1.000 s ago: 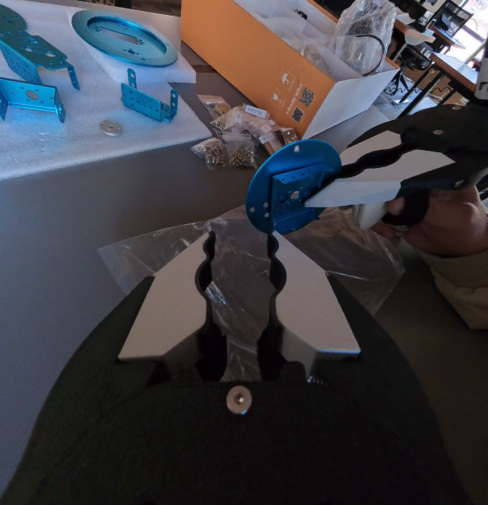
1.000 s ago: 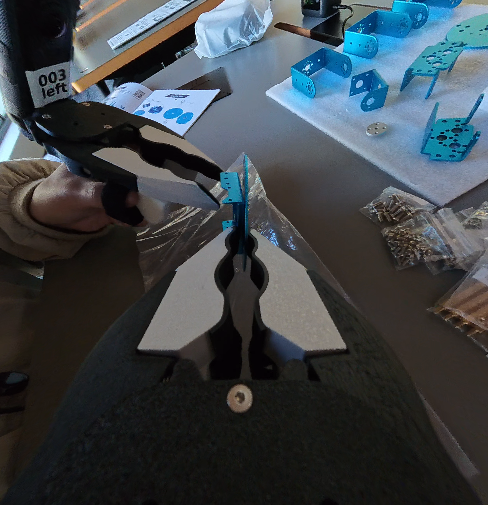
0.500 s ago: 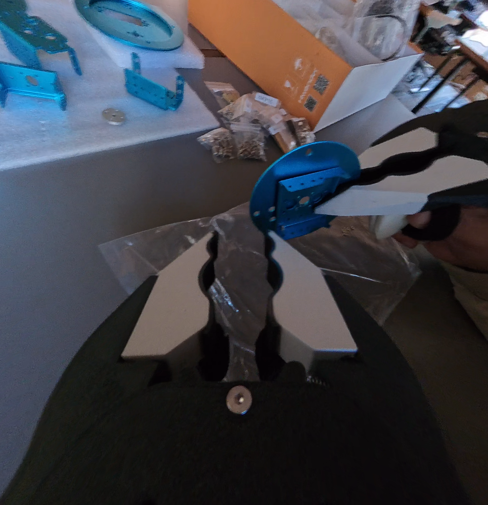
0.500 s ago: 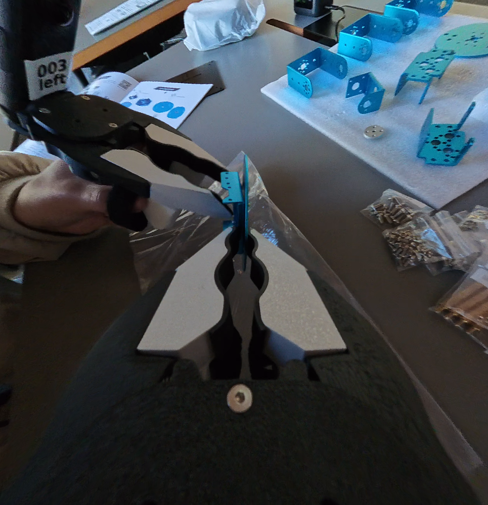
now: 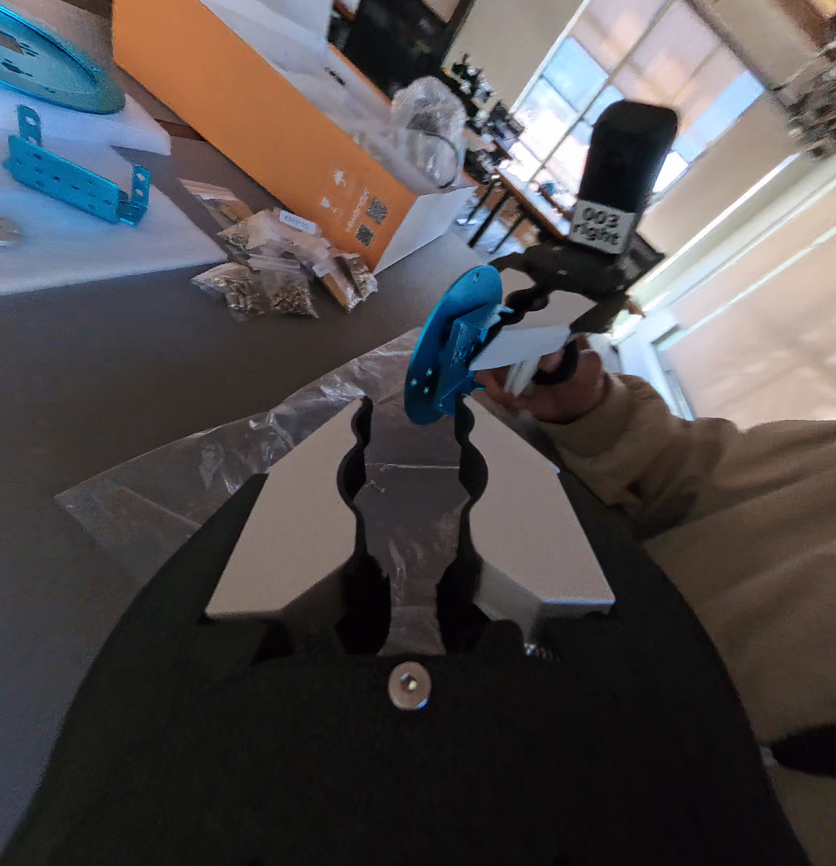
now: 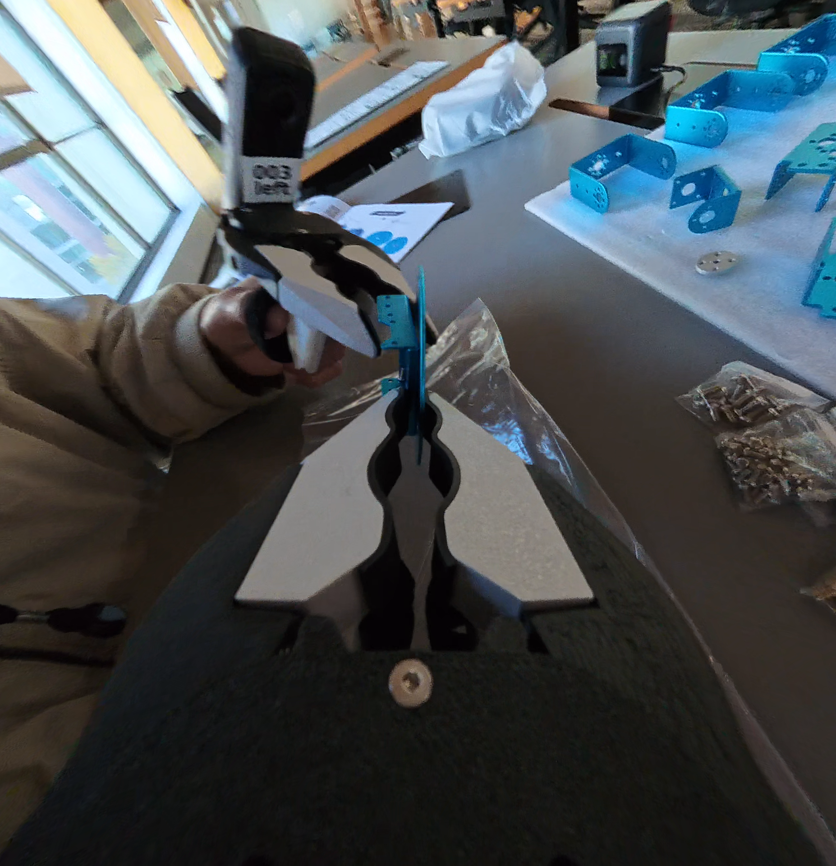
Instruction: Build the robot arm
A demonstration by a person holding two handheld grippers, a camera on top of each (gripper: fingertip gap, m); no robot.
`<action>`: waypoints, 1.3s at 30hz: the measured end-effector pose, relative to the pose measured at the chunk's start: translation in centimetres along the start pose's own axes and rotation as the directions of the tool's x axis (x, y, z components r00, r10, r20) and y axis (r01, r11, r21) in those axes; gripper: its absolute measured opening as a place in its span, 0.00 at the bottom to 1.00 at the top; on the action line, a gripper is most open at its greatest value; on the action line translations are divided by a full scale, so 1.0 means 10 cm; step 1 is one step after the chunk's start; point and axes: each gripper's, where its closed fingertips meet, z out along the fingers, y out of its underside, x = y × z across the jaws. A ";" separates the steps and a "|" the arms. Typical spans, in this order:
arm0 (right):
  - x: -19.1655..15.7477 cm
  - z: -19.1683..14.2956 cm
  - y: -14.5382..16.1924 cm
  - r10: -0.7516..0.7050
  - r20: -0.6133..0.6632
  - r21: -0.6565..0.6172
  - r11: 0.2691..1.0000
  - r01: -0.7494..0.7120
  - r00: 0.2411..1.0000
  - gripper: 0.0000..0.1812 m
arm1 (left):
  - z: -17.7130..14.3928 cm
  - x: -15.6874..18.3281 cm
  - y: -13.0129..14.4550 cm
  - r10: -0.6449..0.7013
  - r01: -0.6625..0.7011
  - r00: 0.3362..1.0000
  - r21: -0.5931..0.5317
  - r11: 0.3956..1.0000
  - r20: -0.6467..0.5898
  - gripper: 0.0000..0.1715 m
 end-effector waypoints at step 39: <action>-0.11 0.07 0.21 -0.377 0.036 -0.088 0.921 0.378 0.926 0.02 | 0.03 0.23 0.09 0.409 -0.414 0.900 0.002 0.910 -0.150 0.09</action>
